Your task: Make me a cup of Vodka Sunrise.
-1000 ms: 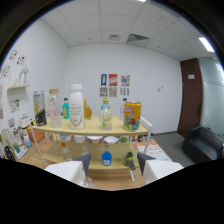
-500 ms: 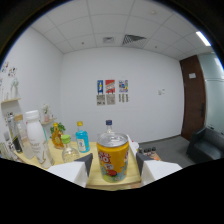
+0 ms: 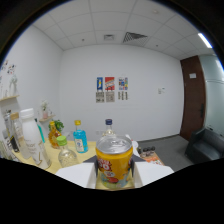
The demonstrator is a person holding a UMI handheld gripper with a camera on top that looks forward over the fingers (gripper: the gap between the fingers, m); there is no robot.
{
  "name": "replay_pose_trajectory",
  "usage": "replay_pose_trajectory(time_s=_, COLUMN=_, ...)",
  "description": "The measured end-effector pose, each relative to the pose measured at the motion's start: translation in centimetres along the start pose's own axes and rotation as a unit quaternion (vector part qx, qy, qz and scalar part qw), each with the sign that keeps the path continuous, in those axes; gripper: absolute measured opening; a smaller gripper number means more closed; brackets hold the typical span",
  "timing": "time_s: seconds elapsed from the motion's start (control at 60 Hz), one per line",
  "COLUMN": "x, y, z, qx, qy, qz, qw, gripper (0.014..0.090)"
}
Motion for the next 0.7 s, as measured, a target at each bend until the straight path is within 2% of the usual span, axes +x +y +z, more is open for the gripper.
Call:
replay_pose_trajectory(time_s=0.167, x=0.4, y=-1.9, z=-3.0, qx=0.026, qy=0.014, qz=-0.016, qw=0.999, gripper=0.0516)
replay_pose_trajectory(time_s=0.367, x=-0.2, y=-2.2, z=-8.9, qx=0.041, qy=0.022, qz=-0.009, qw=0.999, gripper=0.0516)
replay_pose_trajectory(time_s=0.5, x=-1.6, y=2.0, z=-11.4, qx=0.019, qy=0.023, qz=0.008, qw=1.0, gripper=0.0514)
replay_pose_trajectory(time_s=0.7, x=-4.7, y=11.9, z=-11.8, qx=-0.046, qy=0.021, qz=0.028, qw=0.998, gripper=0.0514)
